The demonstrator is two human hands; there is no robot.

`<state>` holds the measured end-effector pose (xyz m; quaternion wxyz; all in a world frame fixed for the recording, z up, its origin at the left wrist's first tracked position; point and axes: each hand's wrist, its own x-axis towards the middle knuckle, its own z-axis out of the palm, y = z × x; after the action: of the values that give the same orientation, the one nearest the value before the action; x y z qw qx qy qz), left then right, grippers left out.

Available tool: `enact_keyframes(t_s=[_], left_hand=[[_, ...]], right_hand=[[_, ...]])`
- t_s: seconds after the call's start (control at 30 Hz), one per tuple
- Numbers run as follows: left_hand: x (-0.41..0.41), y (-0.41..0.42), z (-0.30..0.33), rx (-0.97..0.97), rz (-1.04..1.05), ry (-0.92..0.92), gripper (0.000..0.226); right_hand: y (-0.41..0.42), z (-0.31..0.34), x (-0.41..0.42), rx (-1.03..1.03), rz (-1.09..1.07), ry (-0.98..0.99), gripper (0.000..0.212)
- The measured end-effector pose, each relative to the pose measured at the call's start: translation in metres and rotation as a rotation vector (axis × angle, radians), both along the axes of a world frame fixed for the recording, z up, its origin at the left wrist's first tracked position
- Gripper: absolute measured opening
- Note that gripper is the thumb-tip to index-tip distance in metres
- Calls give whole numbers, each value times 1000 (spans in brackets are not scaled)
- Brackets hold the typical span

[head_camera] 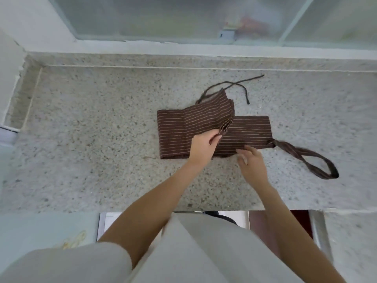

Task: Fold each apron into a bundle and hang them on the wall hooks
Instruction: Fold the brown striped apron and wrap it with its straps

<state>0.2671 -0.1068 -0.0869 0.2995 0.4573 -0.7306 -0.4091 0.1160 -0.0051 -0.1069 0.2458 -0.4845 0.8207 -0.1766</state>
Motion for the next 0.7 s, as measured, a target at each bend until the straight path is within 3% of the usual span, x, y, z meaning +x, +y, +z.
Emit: enact_keyframes(t_s=[0.17,0.23,0.33,0.43,0.57,0.7], left_hand=[[-38,20,-43,226,-316,-449,44],[-36,19,-40,220,-326,-440,48],[-5,17,-35,44,-164,-321,45],[40,16,-42,-118,91,-480,64],[80,14,-44,188,311,-680,110],[99,12,-44,432,394,-644,115]], right_hand=[[-2,3,-61,118,-32,9,32],[-15,2,-65,117,-13,0,35],[-37,-1,-59,98,28,-78,40],[-59,-5,-47,148,57,-97,47],[-81,-12,-31,212,24,14,57],[-99,-18,-17,231,-59,118,52]])
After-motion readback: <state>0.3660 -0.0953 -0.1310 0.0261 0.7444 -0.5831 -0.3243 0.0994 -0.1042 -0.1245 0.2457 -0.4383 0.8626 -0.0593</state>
